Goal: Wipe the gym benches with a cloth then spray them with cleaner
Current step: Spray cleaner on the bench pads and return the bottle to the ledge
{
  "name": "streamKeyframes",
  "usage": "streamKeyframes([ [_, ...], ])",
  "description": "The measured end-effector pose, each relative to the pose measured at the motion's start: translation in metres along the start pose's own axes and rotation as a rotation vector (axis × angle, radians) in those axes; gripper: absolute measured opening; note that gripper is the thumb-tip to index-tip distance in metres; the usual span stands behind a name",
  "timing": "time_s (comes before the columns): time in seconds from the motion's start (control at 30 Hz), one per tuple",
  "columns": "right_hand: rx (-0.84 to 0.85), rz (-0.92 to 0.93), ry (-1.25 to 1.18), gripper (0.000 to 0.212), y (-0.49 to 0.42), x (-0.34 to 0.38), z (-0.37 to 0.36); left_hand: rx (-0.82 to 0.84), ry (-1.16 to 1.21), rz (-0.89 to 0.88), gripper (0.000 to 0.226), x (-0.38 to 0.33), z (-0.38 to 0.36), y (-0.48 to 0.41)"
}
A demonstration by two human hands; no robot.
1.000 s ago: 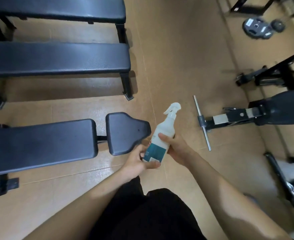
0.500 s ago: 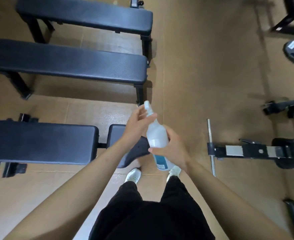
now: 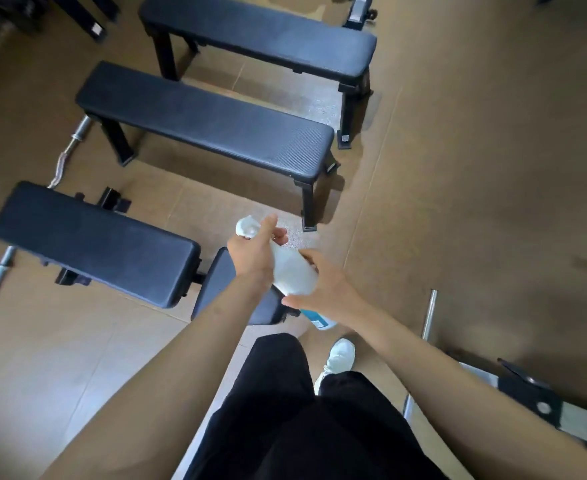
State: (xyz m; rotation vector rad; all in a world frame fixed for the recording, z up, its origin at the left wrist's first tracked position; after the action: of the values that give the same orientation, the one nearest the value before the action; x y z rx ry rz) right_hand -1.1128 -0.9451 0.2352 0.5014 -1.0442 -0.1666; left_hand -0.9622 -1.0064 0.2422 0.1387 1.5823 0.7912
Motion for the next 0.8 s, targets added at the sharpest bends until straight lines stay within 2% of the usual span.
streamKeyframes([
  [0.1,0.131,-0.046,0.006,0.081,-0.009,-0.027,0.023,-0.018,0.034,0.009,0.020,-0.007,-0.019,-0.006],
  [0.23,0.132,-0.111,-0.130,0.056,-0.024,-0.054,0.048,0.020,0.055,0.006,0.022,-0.017,-0.052,-0.023],
  [0.3,0.097,-0.107,-0.182,0.052,-0.035,-0.053,0.061,0.083,0.021,-0.067,0.027,-0.021,-0.071,-0.035],
  [0.4,0.080,-0.107,-0.176,0.051,-0.061,-0.047,0.081,0.107,-0.086,-0.145,0.047,-0.027,-0.096,-0.053],
  [0.47,0.084,-0.105,-0.130,0.052,-0.081,-0.039,0.099,0.084,-0.116,-0.152,0.042,-0.031,-0.109,-0.074],
  [0.63,0.104,-0.076,-0.037,0.051,-0.137,-0.010,0.146,-0.039,-0.033,-0.032,0.036,-0.045,-0.133,-0.118],
  [0.73,0.147,-0.084,-0.086,0.044,-0.169,0.002,0.164,-0.055,-0.007,-0.101,0.028,-0.065,-0.155,-0.139],
  [0.8,0.180,-0.098,-0.128,0.036,-0.188,0.005,0.172,-0.030,-0.036,-0.132,0.038,-0.074,-0.171,-0.149],
])
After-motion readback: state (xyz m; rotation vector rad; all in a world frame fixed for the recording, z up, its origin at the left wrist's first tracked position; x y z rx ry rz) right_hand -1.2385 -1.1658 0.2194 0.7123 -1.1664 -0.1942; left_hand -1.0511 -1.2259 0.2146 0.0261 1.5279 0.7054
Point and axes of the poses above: each hand's wrist, its own y-axis away from the middle knuckle, its own z-axis out of the back of the hand, x = y × z, the point moved 8 cm from there along -y, towards the middle knuckle, and after that the axes turned 2 degrees about -z, right-handed, at the moved point
